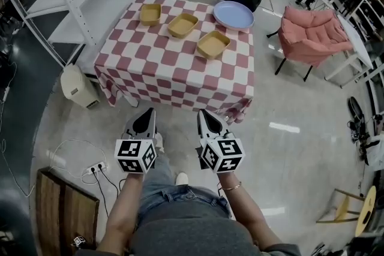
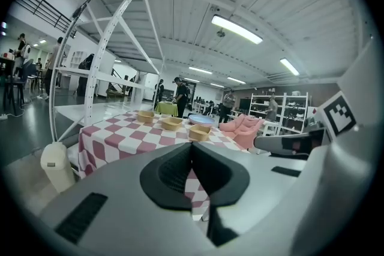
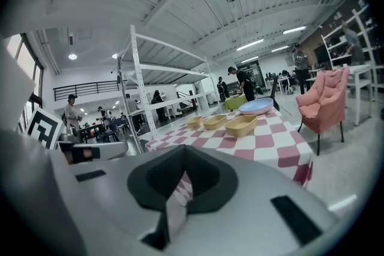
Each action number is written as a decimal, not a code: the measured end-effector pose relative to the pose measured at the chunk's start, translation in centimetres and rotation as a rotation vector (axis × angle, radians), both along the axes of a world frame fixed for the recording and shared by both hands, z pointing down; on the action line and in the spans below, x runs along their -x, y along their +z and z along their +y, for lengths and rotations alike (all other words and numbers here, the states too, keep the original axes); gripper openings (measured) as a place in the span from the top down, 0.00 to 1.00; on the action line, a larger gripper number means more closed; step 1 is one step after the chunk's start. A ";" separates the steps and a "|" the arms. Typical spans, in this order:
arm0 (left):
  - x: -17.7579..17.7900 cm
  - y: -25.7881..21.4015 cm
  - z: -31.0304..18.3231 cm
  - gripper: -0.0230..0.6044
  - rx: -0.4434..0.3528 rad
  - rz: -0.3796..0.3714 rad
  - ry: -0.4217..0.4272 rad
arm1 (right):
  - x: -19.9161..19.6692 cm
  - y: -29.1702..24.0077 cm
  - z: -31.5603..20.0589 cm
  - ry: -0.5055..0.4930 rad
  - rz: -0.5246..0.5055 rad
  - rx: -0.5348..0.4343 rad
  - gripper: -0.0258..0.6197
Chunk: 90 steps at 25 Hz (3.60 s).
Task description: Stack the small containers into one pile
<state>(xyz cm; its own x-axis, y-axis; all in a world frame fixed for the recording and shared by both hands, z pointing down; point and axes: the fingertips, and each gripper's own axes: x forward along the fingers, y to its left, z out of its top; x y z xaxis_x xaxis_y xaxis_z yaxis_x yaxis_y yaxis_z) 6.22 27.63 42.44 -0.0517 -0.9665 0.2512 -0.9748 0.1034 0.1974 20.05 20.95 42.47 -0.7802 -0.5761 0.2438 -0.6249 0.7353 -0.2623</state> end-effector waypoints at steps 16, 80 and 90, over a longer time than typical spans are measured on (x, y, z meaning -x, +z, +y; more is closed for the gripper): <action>12.2 2.0 -12.2 0.94 0.057 0.008 0.065 | 11.3 1.4 -11.3 0.067 0.059 0.028 0.95; 2.1 8.8 -43.0 0.85 0.278 0.037 0.592 | -0.3 6.8 -30.1 0.663 0.114 0.204 0.95; 0.9 11.3 -44.5 0.76 0.383 0.068 0.603 | -1.4 7.2 -30.9 0.690 0.116 0.219 0.95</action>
